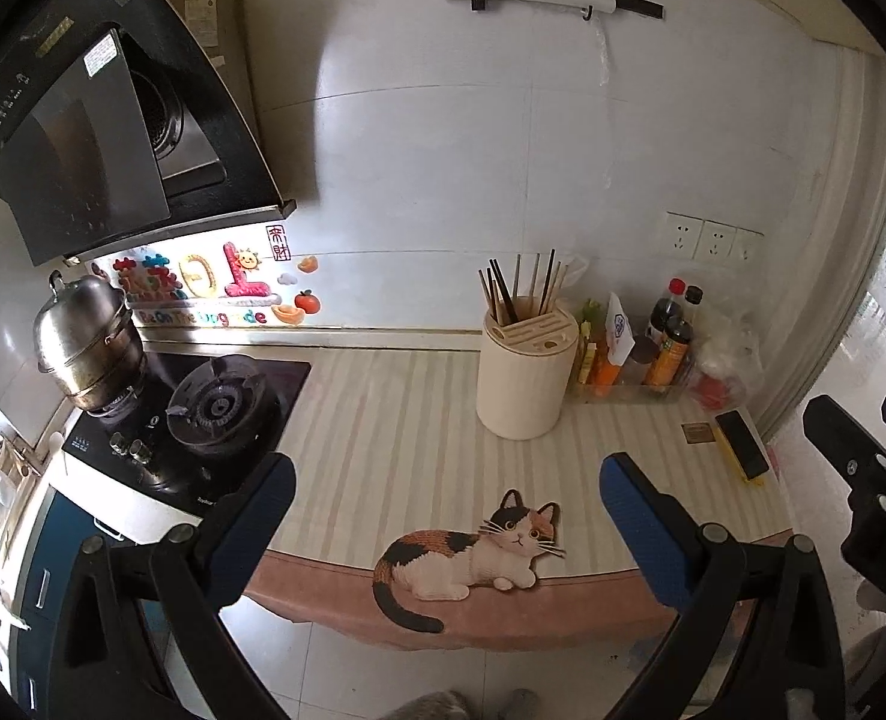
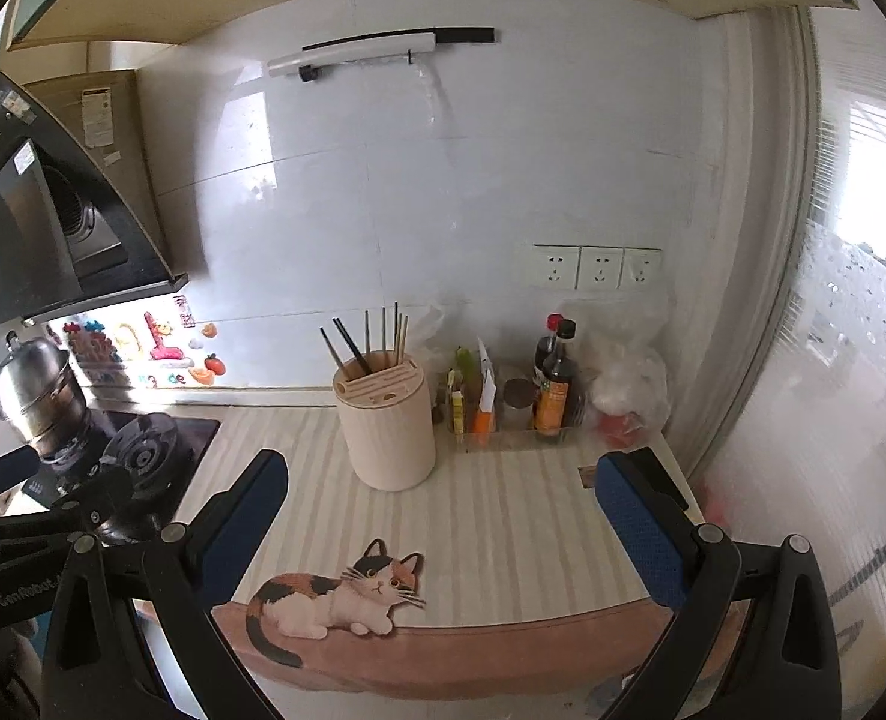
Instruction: Organize utensils
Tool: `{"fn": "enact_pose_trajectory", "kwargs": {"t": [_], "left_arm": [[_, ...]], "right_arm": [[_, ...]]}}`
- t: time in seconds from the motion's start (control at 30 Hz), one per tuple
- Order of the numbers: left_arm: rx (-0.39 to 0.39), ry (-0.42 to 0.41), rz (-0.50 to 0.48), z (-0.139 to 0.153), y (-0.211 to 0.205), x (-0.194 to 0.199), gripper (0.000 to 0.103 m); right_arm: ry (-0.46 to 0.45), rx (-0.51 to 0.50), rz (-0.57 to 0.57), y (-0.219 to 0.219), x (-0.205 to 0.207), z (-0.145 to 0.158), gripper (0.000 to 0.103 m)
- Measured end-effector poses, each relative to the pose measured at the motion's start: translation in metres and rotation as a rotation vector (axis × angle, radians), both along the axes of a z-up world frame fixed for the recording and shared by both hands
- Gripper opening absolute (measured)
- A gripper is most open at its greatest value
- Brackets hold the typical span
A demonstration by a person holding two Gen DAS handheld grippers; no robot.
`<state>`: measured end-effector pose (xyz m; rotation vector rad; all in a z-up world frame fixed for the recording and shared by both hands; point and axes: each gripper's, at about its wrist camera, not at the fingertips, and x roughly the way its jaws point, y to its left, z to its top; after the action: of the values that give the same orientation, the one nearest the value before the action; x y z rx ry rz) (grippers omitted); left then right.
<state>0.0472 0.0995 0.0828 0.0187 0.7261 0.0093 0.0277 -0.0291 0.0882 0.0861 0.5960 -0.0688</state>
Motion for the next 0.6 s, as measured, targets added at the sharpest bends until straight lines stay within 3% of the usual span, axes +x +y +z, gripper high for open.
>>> {"fn": "enact_pose_trajectory", "kwargs": {"t": [0.6], "left_arm": [[-0.008, 0.003, 0.026, 0.001, -0.002, 0.001, 0.103]], "right_arm": [[0.004, -0.020, 0.021, -0.006, 0.013, -0.001, 0.103]]}}
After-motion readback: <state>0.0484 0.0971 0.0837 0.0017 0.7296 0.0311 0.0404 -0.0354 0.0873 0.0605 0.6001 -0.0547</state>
